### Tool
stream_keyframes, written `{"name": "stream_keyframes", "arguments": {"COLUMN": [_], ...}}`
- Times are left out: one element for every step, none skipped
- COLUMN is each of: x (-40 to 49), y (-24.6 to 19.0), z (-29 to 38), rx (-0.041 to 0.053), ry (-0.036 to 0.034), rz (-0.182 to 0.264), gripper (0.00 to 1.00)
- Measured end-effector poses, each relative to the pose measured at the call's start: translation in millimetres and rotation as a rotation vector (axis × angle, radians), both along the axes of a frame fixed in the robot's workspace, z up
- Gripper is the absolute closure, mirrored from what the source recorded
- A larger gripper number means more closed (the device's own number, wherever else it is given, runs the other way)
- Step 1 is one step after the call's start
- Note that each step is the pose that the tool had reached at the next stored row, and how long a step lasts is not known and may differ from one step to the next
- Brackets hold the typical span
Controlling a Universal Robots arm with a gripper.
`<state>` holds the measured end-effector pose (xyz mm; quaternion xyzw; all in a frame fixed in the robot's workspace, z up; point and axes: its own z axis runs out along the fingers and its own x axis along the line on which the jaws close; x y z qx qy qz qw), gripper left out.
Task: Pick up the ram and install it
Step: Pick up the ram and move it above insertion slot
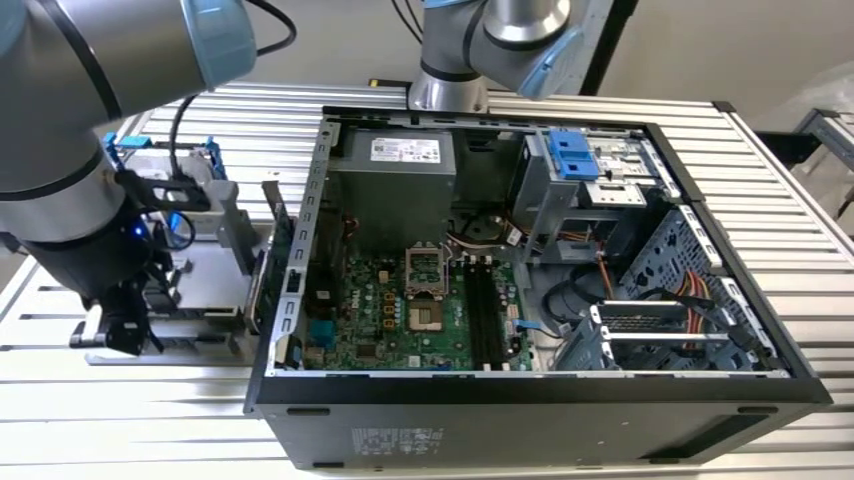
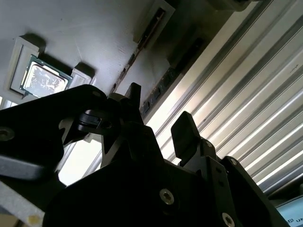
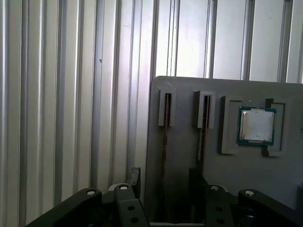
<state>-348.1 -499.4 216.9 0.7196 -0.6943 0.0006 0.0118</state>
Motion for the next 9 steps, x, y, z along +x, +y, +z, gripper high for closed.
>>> {"name": "stream_keyframes", "arguments": {"x": [-0.1, -0.1, -0.1, -0.1, -0.2, -0.3, -0.4, -0.4, -0.4], "y": [-0.1, -0.1, -0.1, -0.2, -0.2, -0.2, -0.2, -0.2, -0.2], "z": [-0.7, -1.4, -2.2, -3.0, -3.8, -4.5, -5.3, -6.1, -6.9], "rx": [-0.0001, 0.0, -0.0001, 0.0, -0.0001, -0.0001, -0.0001, 0.0, -0.0001], "ry": [0.0002, 0.0001, 0.0001, 0.0001, 0.0001, 0.0001, 0.0002, 0.0001, 0.0001], "rz": [0.0, 0.0, -0.001, -0.001, -0.001, -0.002, -0.002, -0.002, -0.003], "gripper": [0.0, 0.0, 0.0, 0.0, 0.0, 0.0, 0.0, 0.0, 0.0]}}
